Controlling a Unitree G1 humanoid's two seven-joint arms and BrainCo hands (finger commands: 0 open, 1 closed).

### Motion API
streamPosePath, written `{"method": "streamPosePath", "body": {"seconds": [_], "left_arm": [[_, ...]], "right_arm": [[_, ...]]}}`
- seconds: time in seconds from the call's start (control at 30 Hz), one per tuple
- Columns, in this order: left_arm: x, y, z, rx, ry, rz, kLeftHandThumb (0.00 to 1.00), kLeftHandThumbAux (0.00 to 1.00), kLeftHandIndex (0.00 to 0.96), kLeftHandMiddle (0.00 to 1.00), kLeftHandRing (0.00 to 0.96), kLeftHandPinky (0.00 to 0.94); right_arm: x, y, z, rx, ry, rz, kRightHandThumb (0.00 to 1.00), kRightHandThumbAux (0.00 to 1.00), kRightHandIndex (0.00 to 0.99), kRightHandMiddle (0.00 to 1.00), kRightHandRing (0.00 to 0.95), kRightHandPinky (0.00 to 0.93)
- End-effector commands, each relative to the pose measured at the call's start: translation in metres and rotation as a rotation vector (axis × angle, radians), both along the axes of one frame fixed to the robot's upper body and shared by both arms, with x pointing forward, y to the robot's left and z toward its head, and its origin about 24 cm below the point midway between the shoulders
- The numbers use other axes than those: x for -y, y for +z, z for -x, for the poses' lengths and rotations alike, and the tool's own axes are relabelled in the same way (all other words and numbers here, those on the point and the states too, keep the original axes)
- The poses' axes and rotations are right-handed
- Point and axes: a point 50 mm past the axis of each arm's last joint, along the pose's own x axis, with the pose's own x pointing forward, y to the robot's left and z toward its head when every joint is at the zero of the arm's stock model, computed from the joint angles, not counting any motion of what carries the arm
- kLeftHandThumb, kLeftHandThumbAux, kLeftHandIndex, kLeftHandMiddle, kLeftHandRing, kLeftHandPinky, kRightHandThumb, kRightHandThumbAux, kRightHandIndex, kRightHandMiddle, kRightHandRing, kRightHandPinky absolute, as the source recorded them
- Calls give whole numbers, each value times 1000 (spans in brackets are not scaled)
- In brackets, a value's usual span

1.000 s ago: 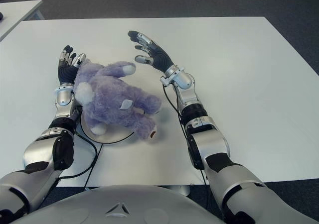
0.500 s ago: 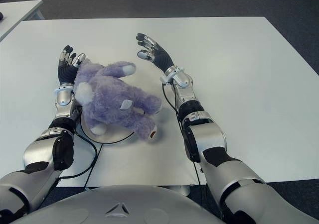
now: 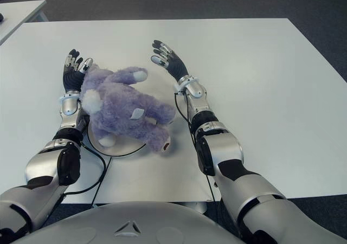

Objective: Put the doll into the plate.

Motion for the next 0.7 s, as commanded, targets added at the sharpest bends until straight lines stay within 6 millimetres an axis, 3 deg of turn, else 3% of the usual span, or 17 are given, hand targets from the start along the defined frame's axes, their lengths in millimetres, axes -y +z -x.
{"method": "streamPosePath", "body": {"seconds": [0.03, 0.7], "left_arm": [[38, -126, 111, -457, 24, 220, 0, 609, 10, 60, 49, 68], [38, -126, 111, -448, 32, 240, 0, 620, 8, 59, 50, 73]], "right_arm": [[-5, -22, 2, -164, -53, -8, 0, 530, 0, 11, 0, 0], [3, -43, 6, -307, -201, -10, 0, 535, 0, 22, 0, 0]]}}
